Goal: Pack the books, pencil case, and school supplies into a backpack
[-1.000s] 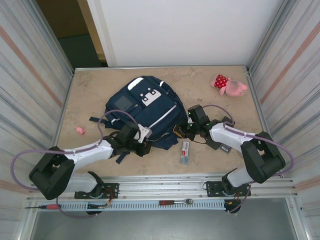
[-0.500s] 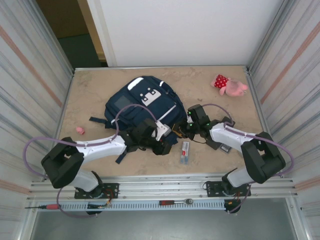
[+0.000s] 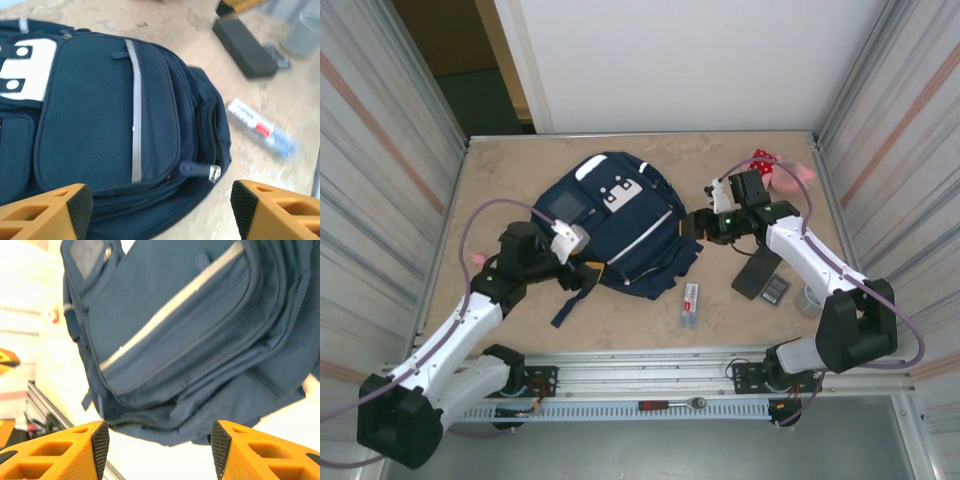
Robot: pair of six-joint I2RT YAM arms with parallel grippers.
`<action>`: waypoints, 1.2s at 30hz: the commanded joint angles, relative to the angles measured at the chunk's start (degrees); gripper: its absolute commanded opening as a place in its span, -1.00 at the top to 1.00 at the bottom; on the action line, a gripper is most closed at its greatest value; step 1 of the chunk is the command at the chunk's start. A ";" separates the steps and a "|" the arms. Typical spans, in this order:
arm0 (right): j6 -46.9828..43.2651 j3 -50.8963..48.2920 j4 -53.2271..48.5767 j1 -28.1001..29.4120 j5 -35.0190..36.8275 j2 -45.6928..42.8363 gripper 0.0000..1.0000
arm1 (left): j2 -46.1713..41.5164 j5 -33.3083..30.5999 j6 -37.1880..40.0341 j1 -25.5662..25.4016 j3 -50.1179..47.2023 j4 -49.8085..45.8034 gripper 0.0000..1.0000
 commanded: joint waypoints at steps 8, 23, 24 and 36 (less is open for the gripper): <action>5.34 -0.72 -2.52 13.81 5.87 -3.58 -0.15 | 13.28 -7.21 37.45 -8.68 1.18 -5.30 -0.53; 14.12 9.83 -4.65 20.38 13.64 10.49 -0.12 | 23.81 -7.88 38.86 -9.68 -1.36 8.91 0.57; 14.12 10.92 -5.34 20.95 14.18 11.59 -0.12 | 23.31 -7.84 39.23 -9.97 -1.57 8.70 0.69; 17.06 15.31 -6.03 27.26 14.15 18.59 -0.18 | 20.14 -5.64 35.65 -10.89 -2.38 11.36 0.99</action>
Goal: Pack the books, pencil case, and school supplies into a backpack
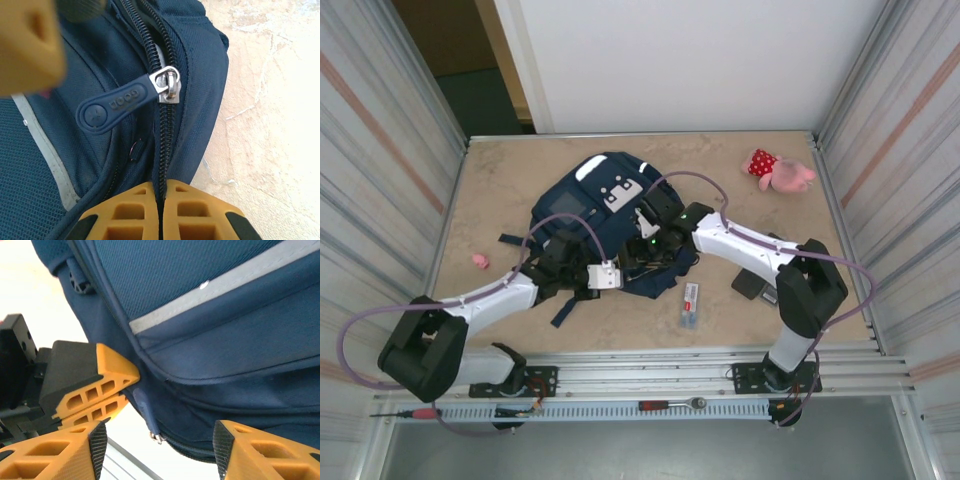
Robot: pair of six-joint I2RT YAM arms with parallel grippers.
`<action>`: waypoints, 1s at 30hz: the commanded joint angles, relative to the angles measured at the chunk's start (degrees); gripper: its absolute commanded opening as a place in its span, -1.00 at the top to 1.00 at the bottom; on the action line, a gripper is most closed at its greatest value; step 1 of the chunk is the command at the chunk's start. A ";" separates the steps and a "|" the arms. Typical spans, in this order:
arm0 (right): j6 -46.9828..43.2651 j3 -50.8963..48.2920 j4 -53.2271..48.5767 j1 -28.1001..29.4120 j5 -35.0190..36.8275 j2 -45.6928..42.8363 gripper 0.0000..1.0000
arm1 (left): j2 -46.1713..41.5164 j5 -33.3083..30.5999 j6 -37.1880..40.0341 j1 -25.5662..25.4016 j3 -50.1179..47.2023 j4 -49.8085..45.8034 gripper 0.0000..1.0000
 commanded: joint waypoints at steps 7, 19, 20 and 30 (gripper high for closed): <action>2.69 0.89 -1.67 1.93 2.63 2.74 -0.18 | -2.43 4.36 -4.64 -0.59 -0.36 4.46 0.99; 5.00 -1.82 0.16 4.41 15.46 1.37 0.22 | -4.21 4.77 -7.76 -0.51 -0.81 5.97 1.00; 5.70 -2.66 1.38 4.38 15.51 0.59 0.29 | -4.09 4.73 -7.76 -0.51 -0.80 6.06 1.00; 11.68 -6.44 8.83 3.97 14.72 -1.64 0.64 | -4.05 4.41 -8.28 -0.51 -0.61 6.26 1.00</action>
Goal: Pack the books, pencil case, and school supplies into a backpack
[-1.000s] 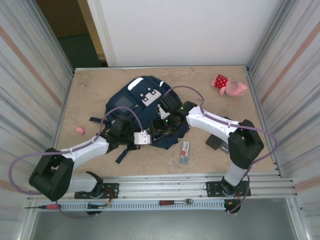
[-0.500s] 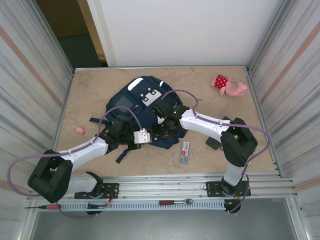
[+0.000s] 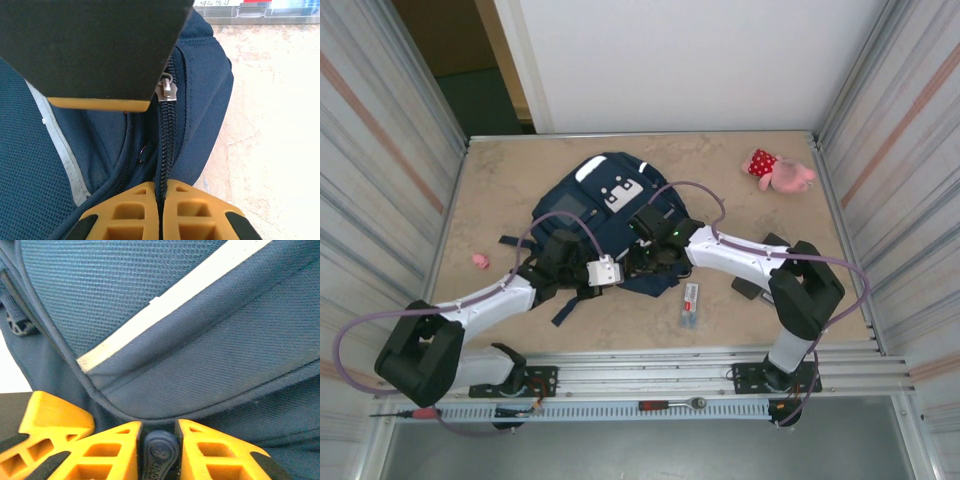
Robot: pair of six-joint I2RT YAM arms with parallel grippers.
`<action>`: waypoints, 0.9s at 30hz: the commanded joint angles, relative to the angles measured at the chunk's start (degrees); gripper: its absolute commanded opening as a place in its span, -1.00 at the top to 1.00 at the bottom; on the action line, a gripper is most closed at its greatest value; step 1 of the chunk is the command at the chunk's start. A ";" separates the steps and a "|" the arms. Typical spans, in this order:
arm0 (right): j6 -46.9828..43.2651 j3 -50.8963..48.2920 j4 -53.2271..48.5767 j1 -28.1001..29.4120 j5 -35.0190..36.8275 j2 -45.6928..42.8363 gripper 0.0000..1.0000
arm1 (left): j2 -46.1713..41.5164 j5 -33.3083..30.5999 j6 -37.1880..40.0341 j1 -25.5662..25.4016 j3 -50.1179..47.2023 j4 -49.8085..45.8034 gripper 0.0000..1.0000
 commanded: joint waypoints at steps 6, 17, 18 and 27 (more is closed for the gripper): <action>3.62 -2.65 2.04 -0.99 1.14 -4.58 0.97 | -1.55 0.35 -1.47 -0.51 0.37 3.00 1.00; 9.86 -13.81 6.95 -6.05 4.51 -14.11 1.00 | -0.53 -5.10 -2.62 -0.49 0.62 2.07 1.00; 10.18 -15.07 7.57 -6.92 4.47 -15.27 1.00 | -0.48 -5.52 -2.81 -0.47 0.59 1.98 1.00; 4.94 -25.82 14.39 -20.27 -3.07 -22.97 1.00 | -2.35 -5.00 -3.92 3.79 2.41 -3.28 1.00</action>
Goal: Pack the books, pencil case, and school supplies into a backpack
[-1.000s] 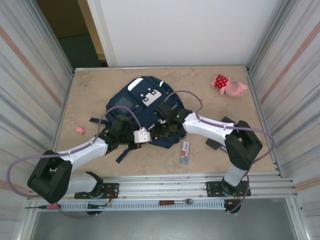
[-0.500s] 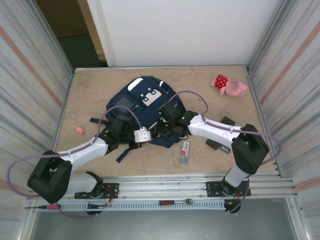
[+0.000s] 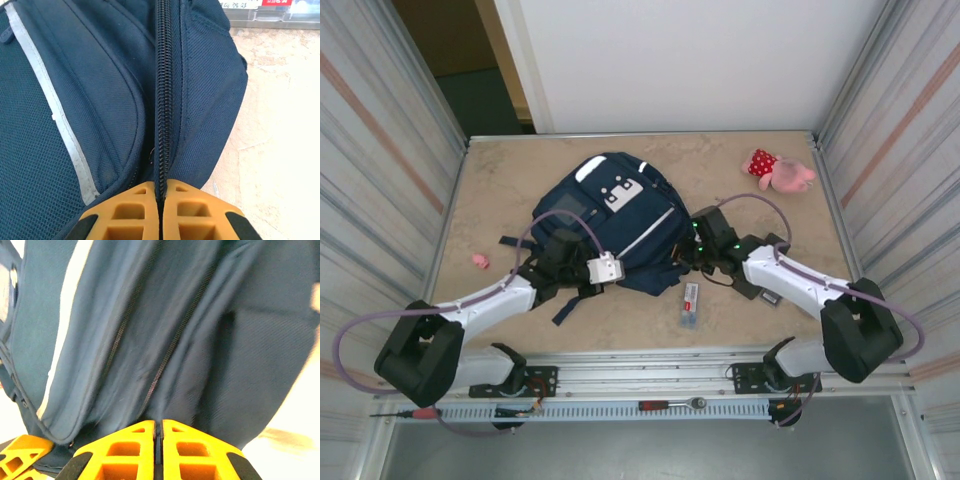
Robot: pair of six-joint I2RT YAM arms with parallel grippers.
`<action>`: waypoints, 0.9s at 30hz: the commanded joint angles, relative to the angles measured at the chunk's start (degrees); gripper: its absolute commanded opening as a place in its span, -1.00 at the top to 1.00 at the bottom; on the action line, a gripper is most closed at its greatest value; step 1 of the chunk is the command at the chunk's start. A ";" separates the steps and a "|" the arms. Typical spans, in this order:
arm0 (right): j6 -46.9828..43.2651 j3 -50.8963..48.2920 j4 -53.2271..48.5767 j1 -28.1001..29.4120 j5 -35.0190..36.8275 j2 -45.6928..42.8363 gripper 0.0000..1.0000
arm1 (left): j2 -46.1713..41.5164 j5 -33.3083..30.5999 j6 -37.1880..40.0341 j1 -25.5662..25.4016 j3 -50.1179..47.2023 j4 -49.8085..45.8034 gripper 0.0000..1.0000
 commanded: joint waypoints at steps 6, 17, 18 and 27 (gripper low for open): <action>-5.49 -1.64 2.37 1.15 -2.32 -5.28 1.00 | -4.64 -0.01 2.01 11.42 4.75 -12.12 0.87; 6.56 -5.10 12.89 17.59 11.07 -6.10 1.00 | -7.66 3.88 -0.56 0.84 8.00 -19.88 -0.38; 6.19 -4.50 12.31 17.70 10.86 -5.98 1.00 | -8.65 2.92 -1.76 -1.63 7.46 -19.80 -0.42; 5.66 -3.28 12.84 18.92 9.52 -5.33 1.00 | 2.19 -4.28 -11.98 -13.01 9.27 -6.03 -0.41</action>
